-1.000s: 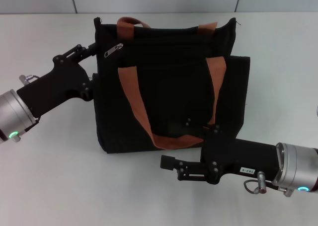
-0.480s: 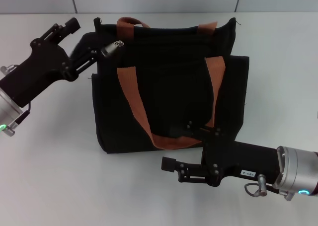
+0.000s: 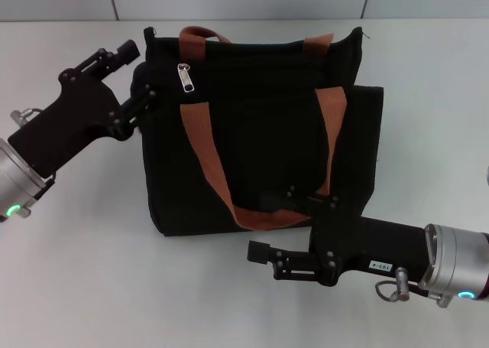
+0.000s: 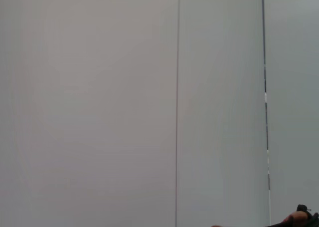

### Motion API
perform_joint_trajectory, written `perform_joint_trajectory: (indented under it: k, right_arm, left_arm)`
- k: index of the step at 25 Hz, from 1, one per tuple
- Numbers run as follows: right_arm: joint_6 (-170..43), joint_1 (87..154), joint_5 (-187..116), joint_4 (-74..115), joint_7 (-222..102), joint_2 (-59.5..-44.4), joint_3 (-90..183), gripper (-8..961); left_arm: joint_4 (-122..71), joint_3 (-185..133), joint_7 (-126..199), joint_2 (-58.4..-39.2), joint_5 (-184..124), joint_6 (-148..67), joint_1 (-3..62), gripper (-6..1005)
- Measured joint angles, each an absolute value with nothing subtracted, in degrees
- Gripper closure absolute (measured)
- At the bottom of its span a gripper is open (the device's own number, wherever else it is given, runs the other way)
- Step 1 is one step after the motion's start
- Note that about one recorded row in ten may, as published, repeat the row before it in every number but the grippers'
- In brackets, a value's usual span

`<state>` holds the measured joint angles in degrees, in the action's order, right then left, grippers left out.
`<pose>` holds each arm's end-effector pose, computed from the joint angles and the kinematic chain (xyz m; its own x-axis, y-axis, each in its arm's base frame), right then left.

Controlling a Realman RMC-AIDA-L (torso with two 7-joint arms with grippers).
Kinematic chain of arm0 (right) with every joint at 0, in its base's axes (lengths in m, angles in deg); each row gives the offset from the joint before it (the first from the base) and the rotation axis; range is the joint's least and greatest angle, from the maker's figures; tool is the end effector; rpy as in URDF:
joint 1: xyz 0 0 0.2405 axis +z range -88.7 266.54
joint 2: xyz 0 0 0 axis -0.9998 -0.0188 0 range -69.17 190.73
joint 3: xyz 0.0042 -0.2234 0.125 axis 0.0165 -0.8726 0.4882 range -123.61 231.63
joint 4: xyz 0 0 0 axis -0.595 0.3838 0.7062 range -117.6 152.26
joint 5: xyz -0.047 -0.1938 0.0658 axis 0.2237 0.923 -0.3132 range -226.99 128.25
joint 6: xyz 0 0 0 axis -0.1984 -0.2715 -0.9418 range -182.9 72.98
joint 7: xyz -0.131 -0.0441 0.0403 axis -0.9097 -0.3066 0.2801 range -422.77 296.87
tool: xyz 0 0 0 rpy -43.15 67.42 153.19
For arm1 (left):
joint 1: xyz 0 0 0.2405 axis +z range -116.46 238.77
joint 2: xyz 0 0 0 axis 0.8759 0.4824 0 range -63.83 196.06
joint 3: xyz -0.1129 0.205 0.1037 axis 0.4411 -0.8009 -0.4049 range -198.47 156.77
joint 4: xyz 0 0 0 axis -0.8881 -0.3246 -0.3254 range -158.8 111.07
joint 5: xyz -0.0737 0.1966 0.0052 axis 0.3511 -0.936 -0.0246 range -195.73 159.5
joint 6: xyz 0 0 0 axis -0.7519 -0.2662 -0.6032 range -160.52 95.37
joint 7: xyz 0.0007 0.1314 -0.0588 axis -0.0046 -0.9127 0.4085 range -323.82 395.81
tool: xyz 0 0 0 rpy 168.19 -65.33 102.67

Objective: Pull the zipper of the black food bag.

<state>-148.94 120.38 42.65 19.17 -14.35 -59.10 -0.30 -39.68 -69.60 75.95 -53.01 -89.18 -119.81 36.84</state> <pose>0.2439 0.2487 -0.0871 0.6212 -0.3012 -0.7235 -0.3685 -0.9270 0.0696 -0.2758 0.3089 -0.0089 0.6226 -0.0872 0.7777 0.4896 -0.7319 -0.4740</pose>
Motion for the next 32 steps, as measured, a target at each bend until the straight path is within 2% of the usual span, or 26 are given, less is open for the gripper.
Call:
perform_joint_trajectory:
  k: [2, 7, 11, 17, 25, 32]
  right_arm:
    - [-148.91, 120.38, 42.65, 19.17, -14.35, -59.10, -0.30, 116]
    - [-148.88, 120.39, 42.65, 19.18, -14.35, -59.11, -0.23, 116]
    - [-148.87, 120.24, 42.65, 19.17, -14.35, -59.10, 0.40, 116]
    - [-150.09, 120.13, 42.62, 19.23, -14.34, -59.10, 0.95, 116]
    - [-158.17, 120.42, 42.10, 19.36, -13.57, -59.10, 2.76, 116]
    - [-157.13, 120.53, 41.90, 18.89, -11.25, -59.10, 12.42, 116]
  left_arm:
    - [-38.47, -69.71, 75.15, -53.03, -88.83, -120.06, 36.35, 304]
    - [-38.32, -69.99, 76.40, -52.97, -88.85, -119.56, 35.93, 507]
    - [-40.89, -70.57, 84.69, -52.66, -90.60, -118.71, 35.66, 745]
    - [-43.85, -70.84, 96.13, -52.57, -90.90, -119.22, 35.85, 939]
    - [-47.66, -71.58, 117.68, -52.33, -96.81, -119.67, 33.39, 962]
    - [-49.88, -69.72, 122.20, -52.29, -99.81, -120.38, 33.30, 968]
